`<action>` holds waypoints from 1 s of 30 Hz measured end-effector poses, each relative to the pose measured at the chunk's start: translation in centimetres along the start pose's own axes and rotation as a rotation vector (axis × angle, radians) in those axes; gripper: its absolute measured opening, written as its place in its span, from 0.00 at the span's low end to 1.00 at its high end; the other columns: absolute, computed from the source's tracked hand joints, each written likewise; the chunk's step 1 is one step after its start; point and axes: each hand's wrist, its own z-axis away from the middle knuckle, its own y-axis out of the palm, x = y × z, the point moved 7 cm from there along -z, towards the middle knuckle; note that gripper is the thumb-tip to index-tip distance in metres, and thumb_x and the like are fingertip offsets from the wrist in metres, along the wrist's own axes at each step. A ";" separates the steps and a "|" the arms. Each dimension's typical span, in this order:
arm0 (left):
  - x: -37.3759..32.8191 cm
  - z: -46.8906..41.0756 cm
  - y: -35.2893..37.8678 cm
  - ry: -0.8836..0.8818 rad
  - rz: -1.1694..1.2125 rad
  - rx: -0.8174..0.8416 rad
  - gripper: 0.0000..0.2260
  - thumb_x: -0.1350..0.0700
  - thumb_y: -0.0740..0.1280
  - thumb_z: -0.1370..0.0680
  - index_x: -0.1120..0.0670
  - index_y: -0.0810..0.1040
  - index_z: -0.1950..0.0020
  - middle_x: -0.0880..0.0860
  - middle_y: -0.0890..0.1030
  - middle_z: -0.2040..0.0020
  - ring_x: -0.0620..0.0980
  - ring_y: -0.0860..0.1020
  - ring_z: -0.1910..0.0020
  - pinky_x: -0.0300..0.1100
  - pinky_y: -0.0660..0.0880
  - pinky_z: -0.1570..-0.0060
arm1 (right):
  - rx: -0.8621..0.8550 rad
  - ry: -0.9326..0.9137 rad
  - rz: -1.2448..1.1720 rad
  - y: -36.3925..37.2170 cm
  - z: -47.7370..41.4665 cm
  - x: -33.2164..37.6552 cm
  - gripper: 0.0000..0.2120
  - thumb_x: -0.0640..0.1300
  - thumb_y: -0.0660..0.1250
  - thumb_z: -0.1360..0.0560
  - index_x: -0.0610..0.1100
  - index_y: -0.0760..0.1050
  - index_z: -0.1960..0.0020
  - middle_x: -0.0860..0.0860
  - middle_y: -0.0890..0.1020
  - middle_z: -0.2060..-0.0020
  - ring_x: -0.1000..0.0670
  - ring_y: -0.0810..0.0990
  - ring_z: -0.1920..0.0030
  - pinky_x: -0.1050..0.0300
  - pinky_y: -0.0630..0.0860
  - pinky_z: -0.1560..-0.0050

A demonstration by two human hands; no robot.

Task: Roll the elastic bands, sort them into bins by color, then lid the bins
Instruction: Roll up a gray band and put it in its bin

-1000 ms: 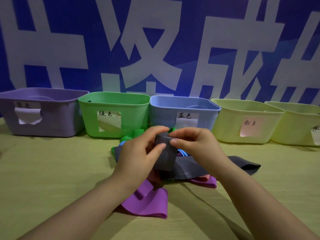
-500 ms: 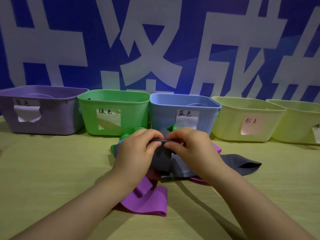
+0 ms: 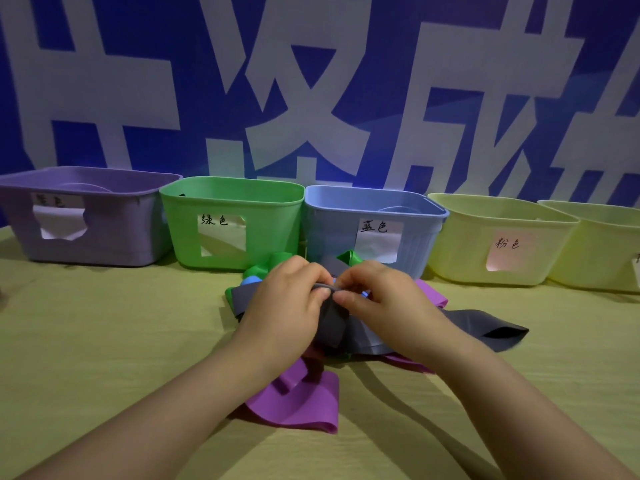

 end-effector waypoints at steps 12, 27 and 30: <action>0.2 0.3 0.8 -0.070 0.317 0.019 0.05 0.57 0.67 0.29 0.46 0.76 0.59 0.46 0.77 0.59 0.40 0.73 0.58 0.29 0.67 0.57 | 0.075 0.268 -0.474 -0.3 0.1 -1.5 0.04 0.42 0.73 0.30 0.47 0.78 0.62 0.52 0.77 0.70 0.58 0.73 0.68 0.65 0.72 0.62; -0.5 0.0 0.2 0.089 0.203 0.027 0.13 0.47 0.62 0.29 0.54 0.81 0.57 0.49 0.80 0.60 0.42 0.74 0.58 0.31 0.68 0.58 | 0.322 0.452 -0.874 1.1 1.4 -1.5 0.06 0.39 0.63 0.24 0.42 0.77 0.59 0.52 0.76 0.74 0.58 0.73 0.73 0.66 0.70 0.66; -0.5 0.0 0.0 0.084 0.168 0.022 0.15 0.44 0.59 0.29 0.54 0.79 0.58 0.49 0.79 0.61 0.42 0.73 0.59 0.31 0.66 0.59 | 0.310 0.424 -0.798 0.9 1.4 -1.3 0.07 0.40 0.62 0.23 0.42 0.77 0.58 0.49 0.77 0.69 0.58 0.74 0.70 0.67 0.72 0.66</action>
